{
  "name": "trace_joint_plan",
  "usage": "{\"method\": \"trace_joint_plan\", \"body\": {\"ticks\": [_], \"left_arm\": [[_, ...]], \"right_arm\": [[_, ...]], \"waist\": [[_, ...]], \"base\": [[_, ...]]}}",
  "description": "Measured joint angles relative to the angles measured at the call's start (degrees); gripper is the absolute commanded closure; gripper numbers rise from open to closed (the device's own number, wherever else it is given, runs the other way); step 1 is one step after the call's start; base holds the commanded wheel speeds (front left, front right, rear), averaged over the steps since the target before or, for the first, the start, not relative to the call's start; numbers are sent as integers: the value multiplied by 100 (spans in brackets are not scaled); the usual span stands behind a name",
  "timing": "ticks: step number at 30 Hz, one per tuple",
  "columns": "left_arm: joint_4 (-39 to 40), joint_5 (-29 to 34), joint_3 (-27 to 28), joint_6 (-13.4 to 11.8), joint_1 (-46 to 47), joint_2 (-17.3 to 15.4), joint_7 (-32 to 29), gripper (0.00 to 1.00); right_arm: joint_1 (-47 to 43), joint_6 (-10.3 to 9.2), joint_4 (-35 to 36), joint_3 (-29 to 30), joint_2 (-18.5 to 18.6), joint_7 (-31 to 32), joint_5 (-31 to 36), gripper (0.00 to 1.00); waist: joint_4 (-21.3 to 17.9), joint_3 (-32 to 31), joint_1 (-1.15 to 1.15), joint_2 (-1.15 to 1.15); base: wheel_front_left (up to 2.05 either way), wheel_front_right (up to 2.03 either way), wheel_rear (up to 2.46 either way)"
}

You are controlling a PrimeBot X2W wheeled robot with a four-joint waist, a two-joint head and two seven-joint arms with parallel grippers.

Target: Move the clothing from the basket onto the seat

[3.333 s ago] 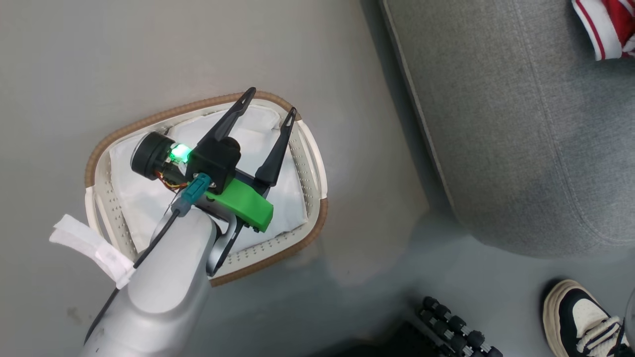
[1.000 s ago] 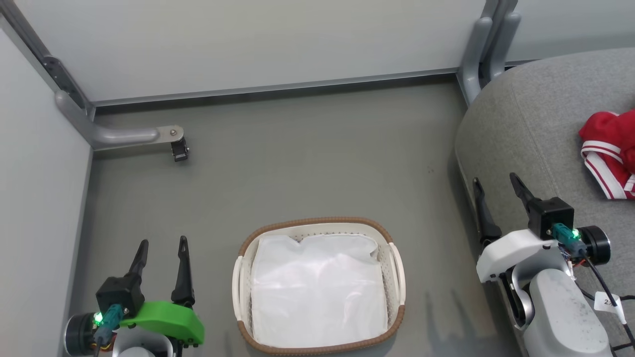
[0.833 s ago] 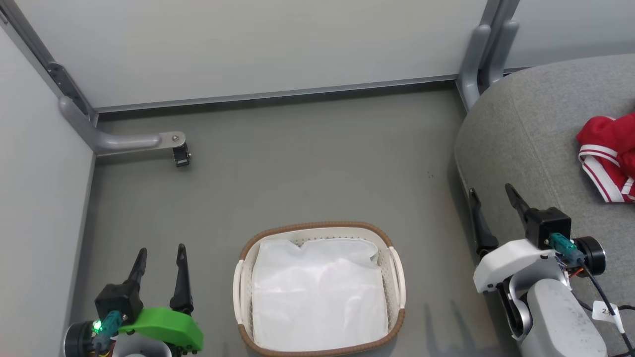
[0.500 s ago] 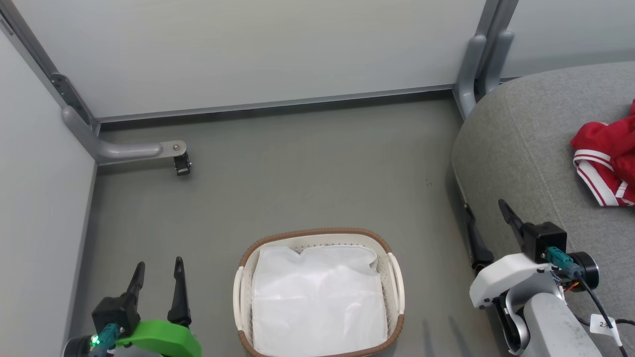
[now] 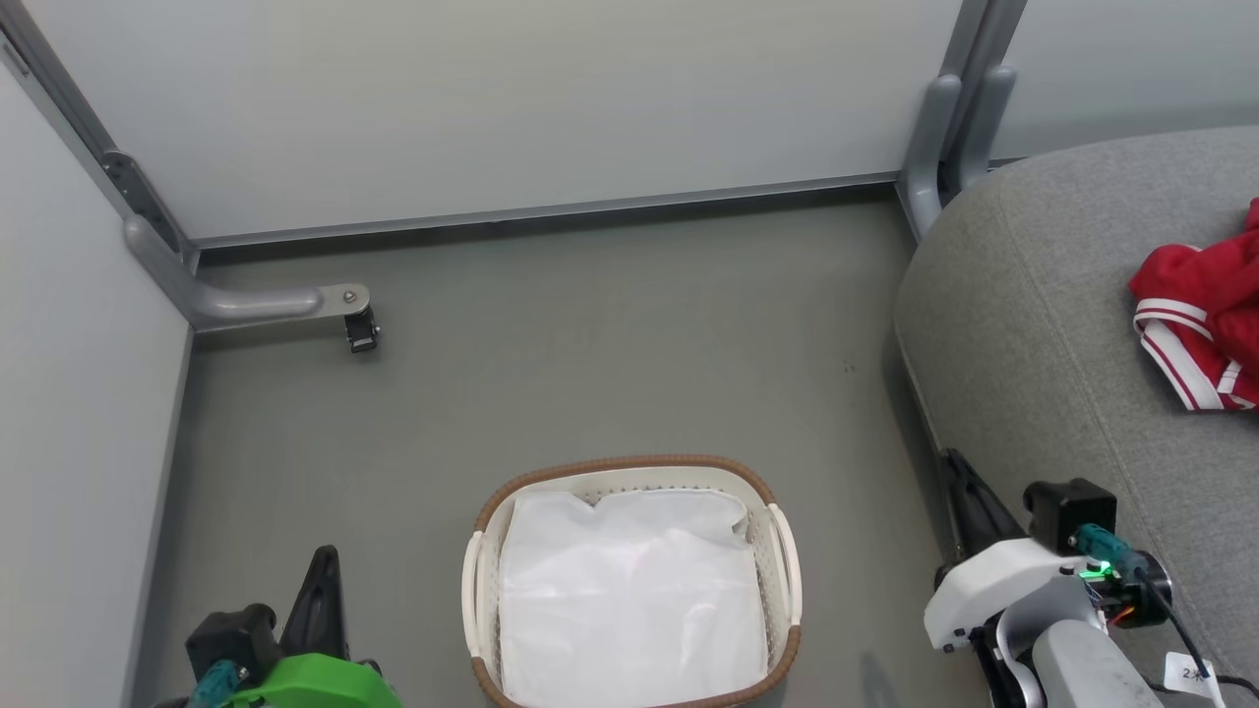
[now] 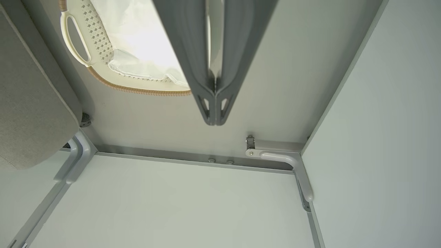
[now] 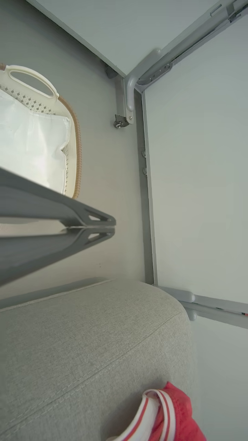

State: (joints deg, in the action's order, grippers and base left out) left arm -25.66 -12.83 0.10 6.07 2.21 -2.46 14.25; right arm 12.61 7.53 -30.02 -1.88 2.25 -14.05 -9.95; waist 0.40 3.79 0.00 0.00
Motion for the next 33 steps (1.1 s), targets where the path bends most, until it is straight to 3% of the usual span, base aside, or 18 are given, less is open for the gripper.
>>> {"method": "trace_joint_plan", "body": {"ticks": [14,33], "left_arm": [[209,-1585,123,5,2,0,-396,100],[467,-3189,236,46,34,-1,-824,100]], "right_arm": [[-94,0,309,155,4,393,-1629,100],[-258,0,638,325,11,805,-3312,100]], "waist": [[-5,-44,0,0],[-11,-99,0,0]], "base": [[0,0,0],[0,0,0]]}}
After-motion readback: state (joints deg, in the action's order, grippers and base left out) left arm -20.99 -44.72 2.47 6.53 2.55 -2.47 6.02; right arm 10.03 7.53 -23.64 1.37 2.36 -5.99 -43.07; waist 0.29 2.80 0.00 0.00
